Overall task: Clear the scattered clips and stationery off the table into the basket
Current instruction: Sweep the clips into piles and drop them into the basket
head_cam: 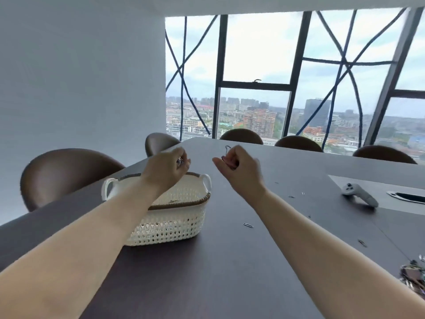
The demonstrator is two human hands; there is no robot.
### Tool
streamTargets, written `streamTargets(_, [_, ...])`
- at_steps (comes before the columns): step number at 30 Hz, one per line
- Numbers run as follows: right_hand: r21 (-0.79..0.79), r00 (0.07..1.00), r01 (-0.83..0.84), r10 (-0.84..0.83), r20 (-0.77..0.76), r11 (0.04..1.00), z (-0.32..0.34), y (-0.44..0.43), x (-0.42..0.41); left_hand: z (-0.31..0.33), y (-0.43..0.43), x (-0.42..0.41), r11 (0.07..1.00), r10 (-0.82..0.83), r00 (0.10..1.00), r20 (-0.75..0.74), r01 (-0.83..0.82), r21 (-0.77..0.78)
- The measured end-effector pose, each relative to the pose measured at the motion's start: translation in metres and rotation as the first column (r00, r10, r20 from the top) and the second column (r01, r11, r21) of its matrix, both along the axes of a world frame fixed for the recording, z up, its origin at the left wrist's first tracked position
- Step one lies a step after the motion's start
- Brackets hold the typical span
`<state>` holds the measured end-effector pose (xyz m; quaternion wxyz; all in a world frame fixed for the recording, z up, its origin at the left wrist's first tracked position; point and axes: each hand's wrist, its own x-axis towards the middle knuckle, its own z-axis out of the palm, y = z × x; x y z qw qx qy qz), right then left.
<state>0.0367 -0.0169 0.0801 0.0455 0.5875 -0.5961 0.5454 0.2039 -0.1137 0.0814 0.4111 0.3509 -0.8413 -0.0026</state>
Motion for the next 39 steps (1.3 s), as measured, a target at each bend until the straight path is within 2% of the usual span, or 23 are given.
streamTargets(3, [0.053,0.999,-0.038,0.040,-0.031,0.998,-0.004,-0.028,0.030,-0.017,-0.015,0.027,0.992,-0.047,0.982,0.185,0.024,0.123])
streamTargets(6, [0.066,0.999,-0.021,0.024,-0.044,0.998,-0.014,-0.044,0.041,-0.023,-0.023,0.038,0.964,-0.051,0.950,0.307,-0.034,0.265])
streamTargets(8, [0.059,0.997,-0.015,0.019,-0.068,0.998,-0.018,-0.050,0.046,-0.022,-0.033,0.039,0.970,-0.039,0.922,0.386,-0.058,0.237])
streamTargets(11, [0.057,0.993,-0.025,0.031,-0.114,0.998,-0.024,-0.058,0.052,-0.017,-0.041,0.042,0.987,0.041,0.878,0.478,-0.109,0.117])
streamTargets(17, [0.155,0.986,-0.040,0.064,-0.155,0.987,-0.033,-0.077,0.055,-0.021,-0.035,0.054,0.994,0.095,0.917,0.387,-0.105,0.005])
streamTargets(23, [0.374,0.964,-0.037,0.132,-0.232,0.927,-0.037,-0.085,0.058,-0.032,-0.033,0.072,0.983,0.158,0.931,0.328,-0.179,0.037])
streamTargets(32, [0.390,0.958,-0.002,0.113,-0.262,0.921,-0.033,-0.071,0.050,-0.028,-0.015,0.072,0.986,0.169,0.968,0.187,-0.165,-0.035])
streamTargets(36, [0.470,0.952,-0.088,0.212,-0.219,0.878,-0.036,-0.066,0.049,-0.029,-0.009,0.068,0.983,0.185,0.964,0.190,-0.185,-0.018])
streamTargets(39, [0.435,0.953,-0.130,0.233,-0.193,0.891,-0.037,-0.057,0.043,-0.032,-0.005,0.067,0.980,0.197,0.962,0.190,-0.198,-0.017])
